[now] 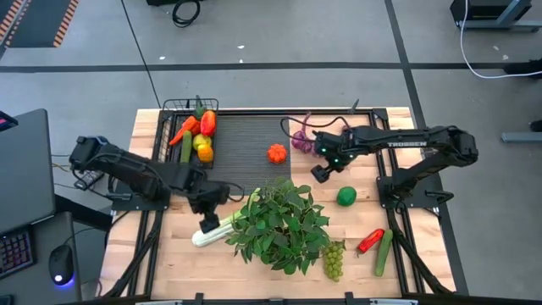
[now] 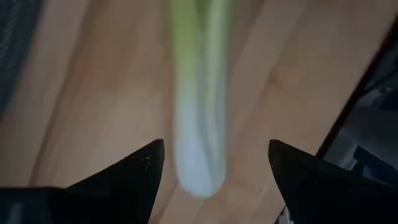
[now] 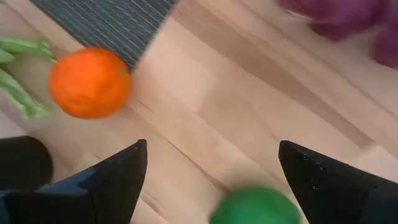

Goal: Build produce basket
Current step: Put the green celery into the wire basket

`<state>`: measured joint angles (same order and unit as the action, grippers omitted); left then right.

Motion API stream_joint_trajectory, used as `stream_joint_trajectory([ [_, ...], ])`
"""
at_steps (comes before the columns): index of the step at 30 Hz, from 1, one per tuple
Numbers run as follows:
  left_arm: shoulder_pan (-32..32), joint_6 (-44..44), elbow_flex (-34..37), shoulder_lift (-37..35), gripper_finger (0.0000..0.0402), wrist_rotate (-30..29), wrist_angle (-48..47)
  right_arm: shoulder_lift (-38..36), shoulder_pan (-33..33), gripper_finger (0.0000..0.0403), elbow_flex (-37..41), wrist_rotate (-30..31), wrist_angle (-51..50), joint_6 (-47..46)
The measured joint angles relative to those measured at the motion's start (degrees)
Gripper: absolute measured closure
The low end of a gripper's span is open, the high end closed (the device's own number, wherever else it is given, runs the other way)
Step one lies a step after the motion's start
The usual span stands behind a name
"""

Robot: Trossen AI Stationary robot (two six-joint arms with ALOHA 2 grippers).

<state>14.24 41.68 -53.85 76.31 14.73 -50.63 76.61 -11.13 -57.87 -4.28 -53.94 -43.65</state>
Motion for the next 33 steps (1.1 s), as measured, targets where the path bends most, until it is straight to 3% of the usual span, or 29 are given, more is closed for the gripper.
stream_joint_trajectory([
  [6, 3.7, 0.1, 2.5, 0.6, 0.0109, -2.4, 8.4, -4.9, 1.3, 0.0037, 0.0, 4.0, -8.7, -4.2],
  [13, 4.3, 2.7, 8.8, 0.6, 0.0109, -9.1, 10.3, -9.2, 3.5, 0.0037, 0.0, 4.5, -15.3, -13.8],
  [24, 6.2, 8.3, 10.6, 0.6, 0.0108, -9.7, 22.9, -10.3, 9.7, 0.0037, 0.0, 4.3, -18.5, -18.2],
  [33, 8.6, 9.4, 10.7, 10.0, 0.0108, -10.1, 22.4, -10.3, 16.6, 0.0037, 0.0, 3.1, -19.6, -21.0],
])
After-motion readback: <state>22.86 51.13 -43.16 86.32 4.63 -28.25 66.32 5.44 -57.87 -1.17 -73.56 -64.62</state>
